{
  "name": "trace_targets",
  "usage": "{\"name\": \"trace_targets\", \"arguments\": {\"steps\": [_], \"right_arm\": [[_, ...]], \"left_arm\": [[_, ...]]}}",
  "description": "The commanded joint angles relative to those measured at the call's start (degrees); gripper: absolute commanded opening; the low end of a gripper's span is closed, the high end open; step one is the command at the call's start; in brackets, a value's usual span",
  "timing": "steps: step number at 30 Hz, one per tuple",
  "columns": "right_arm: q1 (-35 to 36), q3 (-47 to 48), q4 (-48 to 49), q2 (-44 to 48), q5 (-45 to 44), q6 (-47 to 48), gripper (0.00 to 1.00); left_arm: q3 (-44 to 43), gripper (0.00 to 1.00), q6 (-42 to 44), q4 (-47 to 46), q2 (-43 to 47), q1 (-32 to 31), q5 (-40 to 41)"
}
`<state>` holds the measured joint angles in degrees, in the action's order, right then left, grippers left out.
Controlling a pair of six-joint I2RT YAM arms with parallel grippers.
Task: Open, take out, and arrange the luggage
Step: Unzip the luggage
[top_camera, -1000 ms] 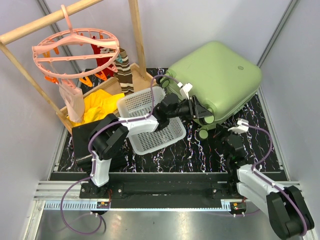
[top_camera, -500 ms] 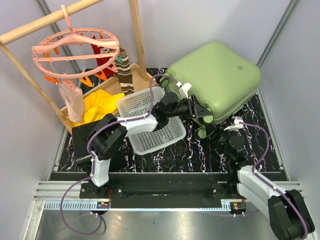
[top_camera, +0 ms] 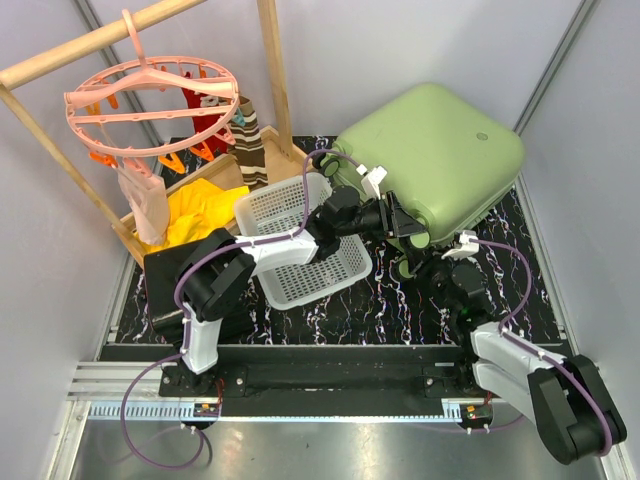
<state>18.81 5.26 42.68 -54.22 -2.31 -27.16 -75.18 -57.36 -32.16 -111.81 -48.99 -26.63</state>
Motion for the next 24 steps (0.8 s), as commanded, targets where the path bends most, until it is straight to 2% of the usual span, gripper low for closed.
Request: {"name": "trace_targets", "arguments": {"steps": [1, 12, 19, 24], "right_arm": [[0.4, 2.3, 6.1, -2.4, -1.0, 1.0, 0.43], [0.7, 3.3, 11.5, -8.1, -2.5, 1.2, 0.42], [1.0, 3.5, 14.3, -9.2, -4.5, 1.4, 0.37], [1.0, 3.4, 16.1, -10.2, -6.0, 0.8, 0.16]], "left_arm": [[-7.5, 0.0, -0.5, -17.0, 5.5, -3.4, -5.4], [-6.9, 0.0, -0.3, -17.1, 5.9, -3.7, -5.5], [-6.7, 0.0, -0.4, -17.3, 5.7, -4.2, -5.4], [-6.8, 0.0, -0.7, -17.7, 5.6, -4.5, -5.4]]}}
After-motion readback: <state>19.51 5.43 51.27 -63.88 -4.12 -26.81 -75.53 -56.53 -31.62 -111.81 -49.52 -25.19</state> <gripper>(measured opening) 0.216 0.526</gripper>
